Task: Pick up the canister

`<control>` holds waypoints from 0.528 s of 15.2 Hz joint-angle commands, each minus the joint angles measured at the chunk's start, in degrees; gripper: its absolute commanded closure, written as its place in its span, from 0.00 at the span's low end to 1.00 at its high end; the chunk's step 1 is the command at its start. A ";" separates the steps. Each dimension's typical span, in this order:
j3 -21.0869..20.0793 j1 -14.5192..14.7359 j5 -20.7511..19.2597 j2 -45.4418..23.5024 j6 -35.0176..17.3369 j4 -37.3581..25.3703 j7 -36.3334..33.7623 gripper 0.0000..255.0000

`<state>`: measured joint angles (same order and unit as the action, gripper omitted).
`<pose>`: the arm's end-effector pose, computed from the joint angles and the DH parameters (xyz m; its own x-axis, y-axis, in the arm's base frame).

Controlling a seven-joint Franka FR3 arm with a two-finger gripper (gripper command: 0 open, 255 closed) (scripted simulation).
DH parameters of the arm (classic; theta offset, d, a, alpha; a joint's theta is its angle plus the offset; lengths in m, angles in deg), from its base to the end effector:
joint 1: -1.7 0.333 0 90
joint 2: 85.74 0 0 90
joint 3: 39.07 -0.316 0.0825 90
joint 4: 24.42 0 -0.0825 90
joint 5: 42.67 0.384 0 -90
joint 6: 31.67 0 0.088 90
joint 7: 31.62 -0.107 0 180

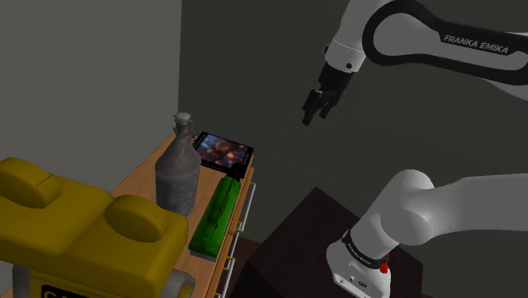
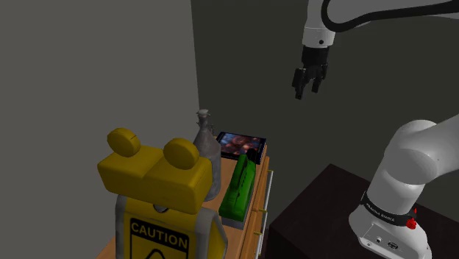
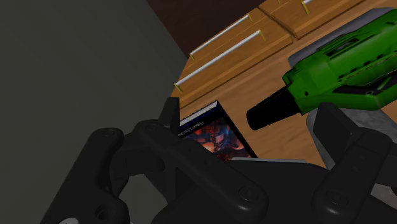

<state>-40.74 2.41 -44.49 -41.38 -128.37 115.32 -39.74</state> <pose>0.3184 0.0121 0.5578 0.9941 -0.1040 0.0298 -0.1053 -0.9933 0.0483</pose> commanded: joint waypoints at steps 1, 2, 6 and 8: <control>0.00 0.00 0.00 0.00 0.00 0.00 0.00 0.00; -0.96 0.33 0.52 -1.90 -0.70 -1.00 -1.05 0.00; -4.66 1.35 2.07 -9.78 -3.12 -5.70 -5.17 0.00; -6.41 1.73 2.49 -13.85 -4.05 -8.46 -7.22 0.00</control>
<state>-46.15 3.91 -42.30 -52.95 -131.91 108.42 -45.74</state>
